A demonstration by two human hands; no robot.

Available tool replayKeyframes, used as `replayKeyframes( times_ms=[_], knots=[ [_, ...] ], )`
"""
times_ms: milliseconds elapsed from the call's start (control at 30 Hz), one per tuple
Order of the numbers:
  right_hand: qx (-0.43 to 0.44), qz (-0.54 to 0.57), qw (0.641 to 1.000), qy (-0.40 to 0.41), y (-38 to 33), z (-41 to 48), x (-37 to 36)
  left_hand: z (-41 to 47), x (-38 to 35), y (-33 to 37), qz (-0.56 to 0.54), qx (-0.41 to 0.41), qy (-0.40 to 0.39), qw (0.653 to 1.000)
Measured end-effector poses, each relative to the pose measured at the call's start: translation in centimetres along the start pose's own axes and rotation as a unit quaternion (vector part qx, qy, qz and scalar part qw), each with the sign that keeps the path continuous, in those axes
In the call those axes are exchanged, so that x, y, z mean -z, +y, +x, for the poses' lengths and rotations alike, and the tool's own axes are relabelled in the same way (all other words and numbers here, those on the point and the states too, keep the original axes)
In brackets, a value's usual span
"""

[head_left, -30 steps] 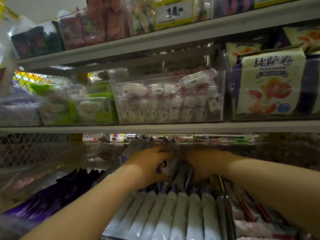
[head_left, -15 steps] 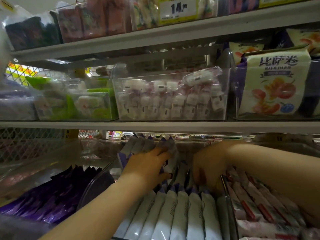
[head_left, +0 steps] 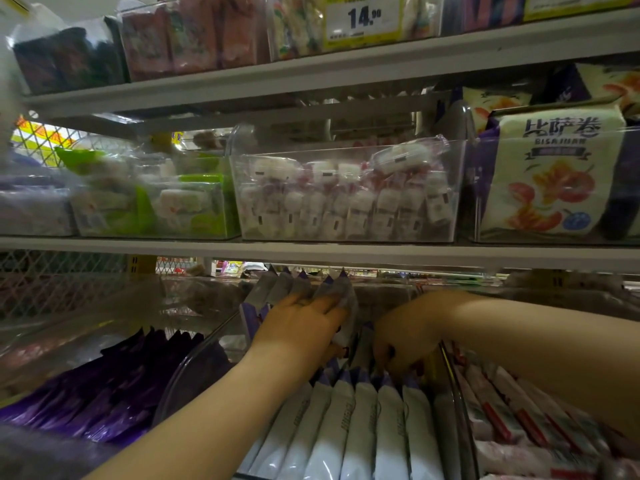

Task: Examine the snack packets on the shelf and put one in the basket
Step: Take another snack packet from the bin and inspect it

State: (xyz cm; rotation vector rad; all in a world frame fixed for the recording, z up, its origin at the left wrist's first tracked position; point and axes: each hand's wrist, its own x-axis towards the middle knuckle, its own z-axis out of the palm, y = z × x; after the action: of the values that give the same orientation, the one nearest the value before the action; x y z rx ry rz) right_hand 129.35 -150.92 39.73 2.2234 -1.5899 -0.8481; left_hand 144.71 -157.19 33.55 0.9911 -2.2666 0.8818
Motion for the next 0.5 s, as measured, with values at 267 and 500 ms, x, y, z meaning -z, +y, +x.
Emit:
replayKeyframes(
  times_ms=[267,500],
  knots=[
    [-0.034,0.067,0.997,-0.026,-0.3,0.4,0.6,-0.3,-0.2,-0.2,-0.006,0.011,-0.009,1.000],
    [-0.053,0.042,0.986,0.152,-0.2,-0.2,-1.9,-0.4,0.0,-0.3,-0.033,0.012,-0.004,0.999]
  ],
)
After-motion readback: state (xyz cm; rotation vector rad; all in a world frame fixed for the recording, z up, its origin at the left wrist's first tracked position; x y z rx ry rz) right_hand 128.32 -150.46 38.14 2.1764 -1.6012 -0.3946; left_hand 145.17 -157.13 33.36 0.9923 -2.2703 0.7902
